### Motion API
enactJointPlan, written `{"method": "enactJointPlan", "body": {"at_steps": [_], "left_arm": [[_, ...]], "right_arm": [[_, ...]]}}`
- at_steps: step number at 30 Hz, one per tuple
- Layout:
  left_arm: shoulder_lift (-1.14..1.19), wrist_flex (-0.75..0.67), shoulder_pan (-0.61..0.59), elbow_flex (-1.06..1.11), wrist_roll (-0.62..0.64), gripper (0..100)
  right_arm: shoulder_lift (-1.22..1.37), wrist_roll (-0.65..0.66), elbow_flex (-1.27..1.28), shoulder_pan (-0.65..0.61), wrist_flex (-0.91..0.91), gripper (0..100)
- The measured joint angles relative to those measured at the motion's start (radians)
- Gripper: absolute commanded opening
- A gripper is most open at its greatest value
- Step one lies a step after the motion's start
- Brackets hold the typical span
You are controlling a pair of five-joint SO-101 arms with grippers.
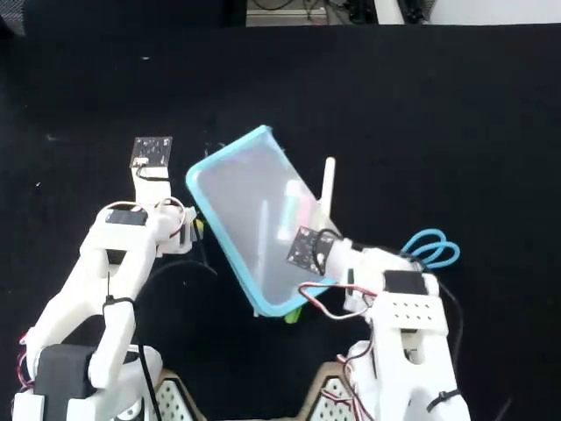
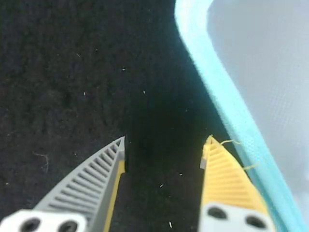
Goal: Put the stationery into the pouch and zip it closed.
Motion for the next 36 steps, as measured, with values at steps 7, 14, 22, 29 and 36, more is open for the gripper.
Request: {"method": "enactJointPlan", "body": {"at_steps": [7,14,22,29,36], "left_arm": [[0.000,0.000,-0.003,0.000,0.000,25],[0.000,0.000,-0.003,0.000,0.000,25],[0.000,0.080,-0.003,-0.017,0.000,25],[0.000,0.213,-0.003,-0.169,0.000,25],[0.000,0.433,-0.003,-0.437,-0.011,26]], "right_arm": [[0.000,-0.163,-0.275,0.061,0.146,1.0],[0.000,-0.408,-0.512,0.048,0.160,1.0],[0.000,-0.637,-0.704,-0.127,0.160,1.0],[-0.044,-0.667,-0.850,-0.287,0.160,1.0],[-0.157,-0.671,-0.895,-0.442,0.135,1.0]]}}
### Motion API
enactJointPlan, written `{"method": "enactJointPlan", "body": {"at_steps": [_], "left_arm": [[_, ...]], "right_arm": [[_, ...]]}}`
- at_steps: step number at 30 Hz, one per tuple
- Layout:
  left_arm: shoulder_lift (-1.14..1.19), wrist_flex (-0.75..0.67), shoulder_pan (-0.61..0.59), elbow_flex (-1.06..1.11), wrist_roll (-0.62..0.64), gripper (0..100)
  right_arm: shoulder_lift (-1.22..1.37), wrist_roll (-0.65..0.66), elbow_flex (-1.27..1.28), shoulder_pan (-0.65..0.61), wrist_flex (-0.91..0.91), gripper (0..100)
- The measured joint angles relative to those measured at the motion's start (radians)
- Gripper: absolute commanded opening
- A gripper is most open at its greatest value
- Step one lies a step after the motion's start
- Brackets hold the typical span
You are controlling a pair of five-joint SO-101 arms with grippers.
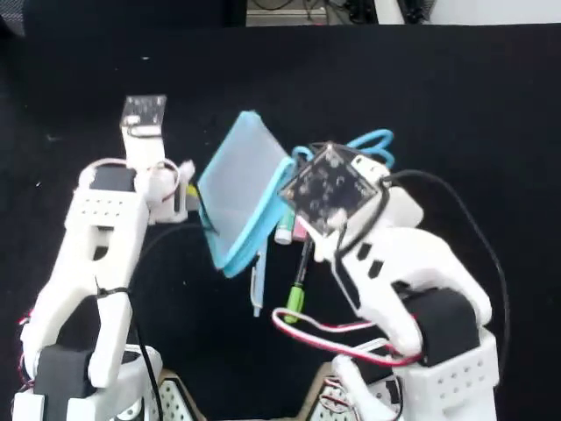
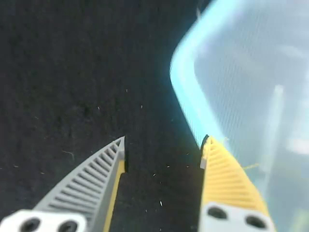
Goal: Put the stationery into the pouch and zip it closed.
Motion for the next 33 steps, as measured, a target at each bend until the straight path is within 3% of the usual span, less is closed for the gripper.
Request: {"method": "enactJointPlan", "body": {"at_steps": [10,17,23,33], "left_arm": [[0.000,0.345,0.000,-0.465,-0.052,26],[-0.002,0.546,-0.086,-0.681,-0.055,26],[-0.121,0.605,-0.144,-0.730,-0.086,26],[-0.325,0.611,-0.147,-0.732,-0.098,26]], "right_arm": [[-0.009,-0.015,0.000,-0.089,-0.106,1.0],[-0.012,-0.215,-0.018,-0.195,-0.109,1.0],[0.054,-0.227,-0.207,-0.301,-0.106,1.0],[0.227,-0.227,-0.496,-0.339,0.137,1.1]]}}
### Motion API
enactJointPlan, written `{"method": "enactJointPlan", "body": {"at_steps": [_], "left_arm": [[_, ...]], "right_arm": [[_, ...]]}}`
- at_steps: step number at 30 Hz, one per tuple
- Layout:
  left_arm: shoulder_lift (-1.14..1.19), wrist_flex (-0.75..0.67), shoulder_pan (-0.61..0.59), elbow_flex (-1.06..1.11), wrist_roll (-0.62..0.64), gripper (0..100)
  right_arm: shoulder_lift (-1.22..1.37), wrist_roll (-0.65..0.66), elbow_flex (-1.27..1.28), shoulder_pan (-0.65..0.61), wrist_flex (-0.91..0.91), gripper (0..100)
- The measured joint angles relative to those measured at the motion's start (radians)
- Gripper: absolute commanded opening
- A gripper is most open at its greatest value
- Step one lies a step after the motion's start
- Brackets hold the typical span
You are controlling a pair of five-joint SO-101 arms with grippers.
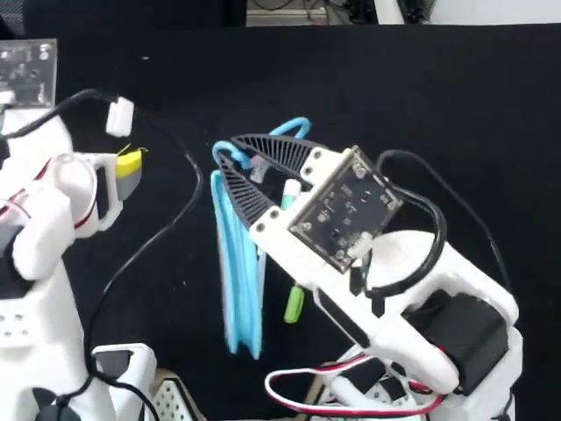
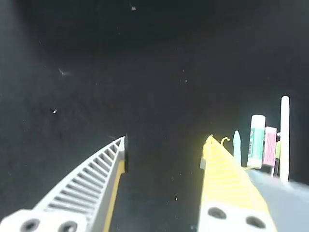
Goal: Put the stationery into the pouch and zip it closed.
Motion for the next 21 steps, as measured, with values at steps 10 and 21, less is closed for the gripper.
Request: {"method": "enactJointPlan", "body": {"at_steps": [10,21], "left_arm": [[-0.014,0.000,0.075,-0.054,-0.143,26],[-0.026,0.025,0.216,-0.110,-0.100,26]], "right_arm": [[-0.011,0.063,0.135,-0.003,0.051,1.1],[-0.166,0.071,0.338,-0.003,-0.008,1.1]]}}
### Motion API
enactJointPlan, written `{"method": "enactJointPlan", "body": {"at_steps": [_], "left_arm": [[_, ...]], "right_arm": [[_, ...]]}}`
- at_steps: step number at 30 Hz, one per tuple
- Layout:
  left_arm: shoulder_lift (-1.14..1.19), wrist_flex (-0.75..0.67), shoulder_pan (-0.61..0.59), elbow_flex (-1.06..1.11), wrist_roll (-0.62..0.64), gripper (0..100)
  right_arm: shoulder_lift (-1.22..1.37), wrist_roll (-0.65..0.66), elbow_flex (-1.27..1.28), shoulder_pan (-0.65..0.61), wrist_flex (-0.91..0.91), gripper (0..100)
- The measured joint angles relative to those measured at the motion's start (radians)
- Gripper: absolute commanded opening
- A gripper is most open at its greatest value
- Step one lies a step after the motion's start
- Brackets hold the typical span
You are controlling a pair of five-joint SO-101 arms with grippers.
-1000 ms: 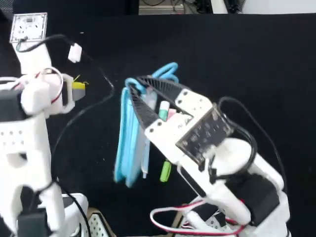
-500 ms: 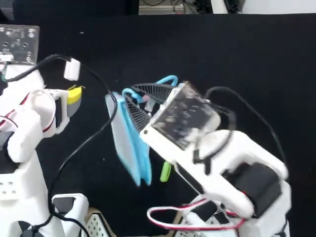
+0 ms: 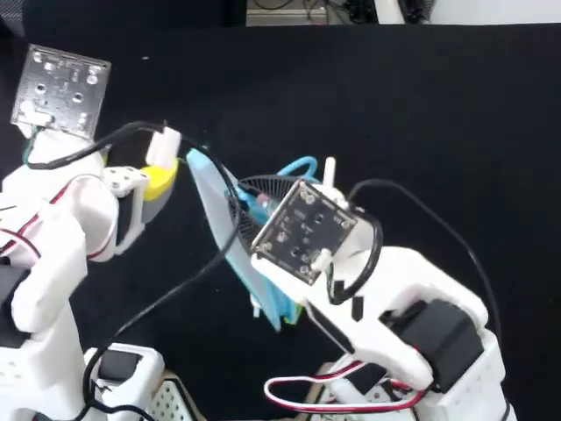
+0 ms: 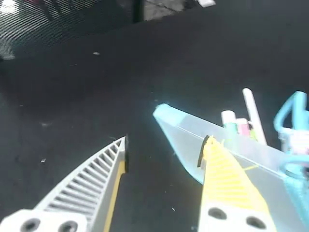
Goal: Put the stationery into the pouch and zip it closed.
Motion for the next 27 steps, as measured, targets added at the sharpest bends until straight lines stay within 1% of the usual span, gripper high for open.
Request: {"method": "enactJointPlan", "body": {"at_steps": [3,6,10,13,15,17,19,21,27], "left_arm": [[0.000,0.003,0.005,0.003,0.006,26],[-0.002,-0.009,0.003,0.060,0.006,26],[0.000,-0.094,0.005,0.190,0.026,26],[0.000,-0.164,0.008,0.242,0.078,26],[0.000,-0.172,0.032,0.245,0.087,26],[0.000,-0.143,0.061,0.239,0.091,26],[0.000,-0.078,0.089,0.203,0.091,26],[-0.002,-0.021,0.106,0.150,0.064,26],[-0.061,0.003,0.066,0.120,-0.043,26]], "right_arm": [[-0.032,0.000,0.008,0.000,-0.003,1.1],[-0.075,0.000,0.008,0.000,-0.003,1.1],[-0.112,0.000,0.008,-0.005,-0.003,1.1],[-0.114,0.000,0.008,-0.058,0.014,1.1],[-0.120,0.000,0.021,-0.104,0.025,1.1],[-0.120,0.000,0.038,-0.140,0.028,1.1],[-0.118,0.000,0.052,-0.153,0.028,1.1],[-0.120,0.000,0.069,-0.160,0.028,1.1],[-0.127,-0.002,0.080,-0.167,0.029,1.1]]}}
